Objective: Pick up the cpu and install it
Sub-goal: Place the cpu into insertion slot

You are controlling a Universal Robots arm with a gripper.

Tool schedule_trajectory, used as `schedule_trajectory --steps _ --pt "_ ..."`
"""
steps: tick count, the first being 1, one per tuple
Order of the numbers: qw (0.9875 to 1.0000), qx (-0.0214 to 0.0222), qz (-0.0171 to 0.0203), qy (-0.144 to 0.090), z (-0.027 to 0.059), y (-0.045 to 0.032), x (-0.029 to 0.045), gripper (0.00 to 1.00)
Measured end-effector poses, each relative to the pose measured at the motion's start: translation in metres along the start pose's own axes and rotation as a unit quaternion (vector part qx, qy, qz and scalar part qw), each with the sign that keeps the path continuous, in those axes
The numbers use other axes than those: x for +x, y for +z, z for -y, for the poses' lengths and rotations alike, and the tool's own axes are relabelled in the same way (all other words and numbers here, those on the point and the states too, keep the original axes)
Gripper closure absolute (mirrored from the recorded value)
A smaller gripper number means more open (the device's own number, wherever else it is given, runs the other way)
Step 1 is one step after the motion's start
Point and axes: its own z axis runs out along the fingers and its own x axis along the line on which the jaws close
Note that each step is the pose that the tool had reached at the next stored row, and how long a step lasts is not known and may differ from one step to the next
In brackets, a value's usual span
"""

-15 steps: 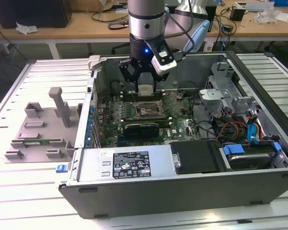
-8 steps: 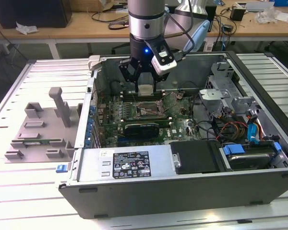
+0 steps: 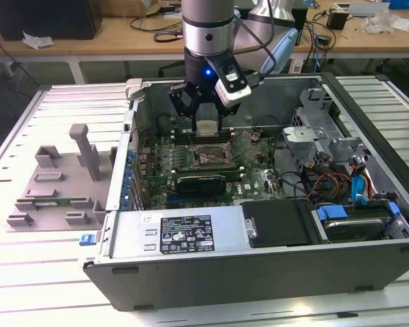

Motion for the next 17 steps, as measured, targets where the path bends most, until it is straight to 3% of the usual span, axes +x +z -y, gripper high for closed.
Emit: schedule_trajectory --steps 5,8,10,14,17 --pt "1.0000 0.0000 0.0000 0.000 0.0000 0.0000 -0.0001 0.45" --pt "0.9997 0.0001 0.0016 0.024 0.0000 0.0001 -0.0001 0.45" --pt "0.9981 0.0005 0.0041 0.061 0.0000 0.0001 -0.0001 0.45" --pt "0.9951 0.0008 0.0066 0.099 0.0000 0.0002 -0.0001 0.45" --pt "0.9914 0.0011 0.0087 0.131 0.0000 0.0002 -0.0001 0.45"
